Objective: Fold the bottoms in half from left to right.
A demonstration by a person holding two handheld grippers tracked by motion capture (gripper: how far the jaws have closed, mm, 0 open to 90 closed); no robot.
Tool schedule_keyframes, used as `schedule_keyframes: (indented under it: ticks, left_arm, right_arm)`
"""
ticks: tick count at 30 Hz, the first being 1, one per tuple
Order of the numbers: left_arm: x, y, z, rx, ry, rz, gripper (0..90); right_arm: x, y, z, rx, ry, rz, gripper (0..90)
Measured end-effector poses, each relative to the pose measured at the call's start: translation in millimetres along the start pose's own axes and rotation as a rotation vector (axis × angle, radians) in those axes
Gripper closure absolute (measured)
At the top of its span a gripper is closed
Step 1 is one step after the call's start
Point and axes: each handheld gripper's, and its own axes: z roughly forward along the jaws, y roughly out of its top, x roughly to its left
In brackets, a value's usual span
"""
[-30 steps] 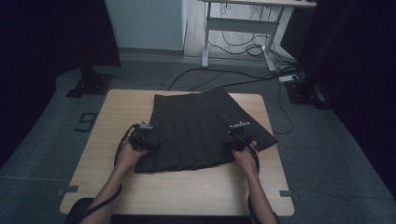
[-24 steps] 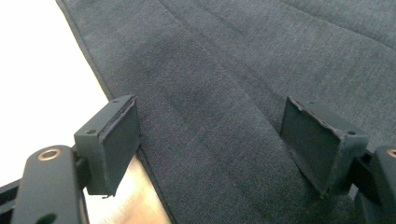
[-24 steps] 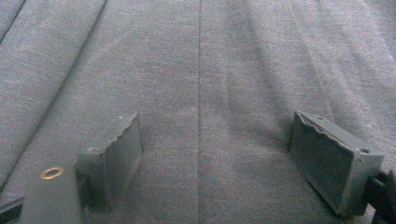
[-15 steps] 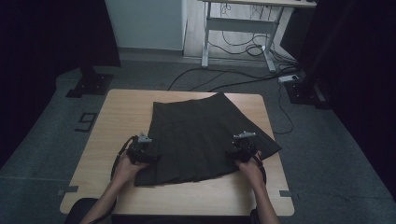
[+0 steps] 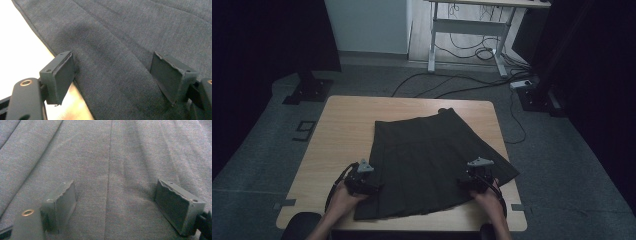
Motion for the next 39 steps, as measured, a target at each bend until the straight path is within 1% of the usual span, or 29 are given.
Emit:
schedule_keyframes:
  ticks: [4, 7, 9, 11, 13, 15, 18, 19, 23, 25, 30, 32, 36, 39]
  left_arm:
    - [-12.8, -9.0, -5.7, -0.014, -0.005, 0.006, 19.6]
    - [-12.3, -9.5, -6.5, -0.012, -0.014, 0.011, 19.4]
    - [-9.0, -6.7, -6.5, 0.005, -0.029, 0.017, 17.9]
    - [-2.9, -3.4, -6.5, 0.006, -0.049, 0.0, 14.4]
    - [6.1, 1.1, -8.0, -0.015, -0.056, -0.022, 14.3]
    - [14.8, 7.0, -10.2, -0.042, -0.043, -0.036, 14.2]
    - [28.6, 18.0, -11.2, -0.064, -0.013, -0.059, 14.0]
    - [33.3, 22.1, -10.6, -0.064, -0.007, -0.068, 14.0]
    - [49.5, 40.7, -4.3, -0.054, 0.017, -0.082, 12.0]
    - [56.0, 50.5, -0.8, -0.047, 0.037, -0.078, 10.9]
    - [72.5, 73.9, 7.6, -0.048, 0.036, -0.108, 8.9]
    - [77.2, 80.7, 10.9, -0.039, 0.044, -0.11, 8.0]
    - [87.3, 94.0, 19.4, -0.021, 0.084, -0.118, 3.0]
    - [92.8, 102.2, 27.7, -0.009, 0.102, -0.126, 0.0]
  right_arm:
    - [5.0, -11.6, -10.3, 0.001, 0.001, -0.004, 17.2]
    - [5.6, -14.1, -12.2, -0.002, 0.004, -0.007, 17.0]
    - [5.4, -13.0, -12.0, 0.006, 0.004, -0.008, 16.9]
    - [5.4, -13.1, -12.0, 0.005, 0.005, -0.008, 16.9]
    - [5.2, -13.9, -12.1, -0.002, 0.006, -0.008, 16.8]
    - [4.9, -14.5, -12.0, -0.007, 0.009, -0.009, 16.8]
    - [4.9, -14.9, -12.0, -0.01, 0.008, -0.009, 16.6]
    - [4.9, -15.1, -12.1, -0.011, 0.009, -0.009, 16.6]
    - [4.9, -15.7, -12.1, -0.015, 0.008, -0.008, 16.6]
    - [4.9, -15.9, -12.1, -0.017, 0.008, -0.008, 16.6]
    - [5.0, -15.3, -11.7, -0.015, 0.009, -0.006, 15.9]
    - [4.8, -15.7, -11.7, -0.017, 0.01, -0.006, 15.9]
    - [4.7, -15.7, -11.7, -0.018, 0.011, -0.007, 15.8]
    - [4.7, -15.6, -11.5, -0.018, 0.012, -0.007, 15.5]
